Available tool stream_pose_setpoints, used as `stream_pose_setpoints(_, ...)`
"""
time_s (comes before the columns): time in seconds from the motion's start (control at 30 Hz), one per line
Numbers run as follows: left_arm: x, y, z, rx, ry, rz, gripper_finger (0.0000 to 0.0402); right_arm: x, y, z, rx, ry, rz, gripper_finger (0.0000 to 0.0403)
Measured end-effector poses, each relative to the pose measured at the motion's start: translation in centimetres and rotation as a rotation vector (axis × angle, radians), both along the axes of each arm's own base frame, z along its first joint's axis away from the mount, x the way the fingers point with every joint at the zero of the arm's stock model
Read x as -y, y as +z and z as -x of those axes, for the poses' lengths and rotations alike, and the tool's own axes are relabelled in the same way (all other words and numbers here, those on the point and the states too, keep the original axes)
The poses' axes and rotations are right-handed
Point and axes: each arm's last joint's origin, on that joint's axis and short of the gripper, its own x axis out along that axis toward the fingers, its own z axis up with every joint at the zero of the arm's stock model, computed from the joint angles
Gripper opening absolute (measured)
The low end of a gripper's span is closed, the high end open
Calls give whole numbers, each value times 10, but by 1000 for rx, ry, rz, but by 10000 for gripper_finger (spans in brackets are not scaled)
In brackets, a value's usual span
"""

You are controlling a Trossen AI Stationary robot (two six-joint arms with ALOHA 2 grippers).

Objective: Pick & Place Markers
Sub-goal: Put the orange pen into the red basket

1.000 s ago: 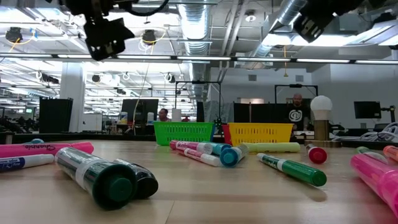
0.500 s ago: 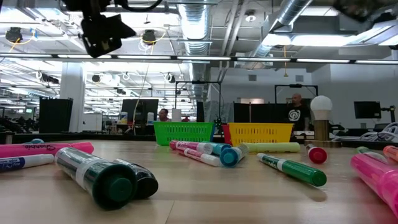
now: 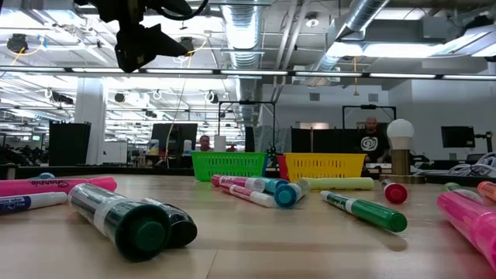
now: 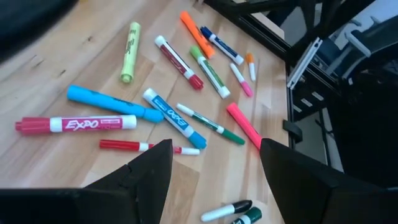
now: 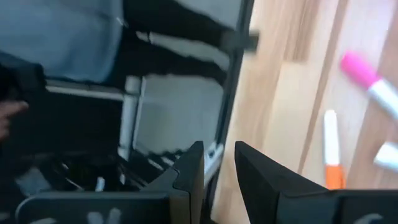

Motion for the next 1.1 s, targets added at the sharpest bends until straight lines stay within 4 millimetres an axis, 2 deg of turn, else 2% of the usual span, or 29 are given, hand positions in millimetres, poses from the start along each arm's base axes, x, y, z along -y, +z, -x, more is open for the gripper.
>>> stream_pose_setpoints(0.17, 0, 0, 0, 2, 7, 6, 242, -15, -19, 4, -51, 7, 100, 82)
stream_pose_setpoints(0.33, 0, 0, 0, 2, 16, 22, 242, -18, -29, 3, -77, -1, 154, 82)
stream_pose_setpoints(0.8, 0, 0, 0, 8, -5, -23, 242, -13, -30, -6, -82, -62, 158, 84)
stream_pose_setpoints(0.93, 0, 0, 0, 8, -6, -24, 242, -10, -30, -10, -83, -86, 159, 110)
stream_pose_setpoints(1.1, 0, 0, 0, 9, -10, -31, 242, -6, -32, -11, -107, -117, 180, 177)
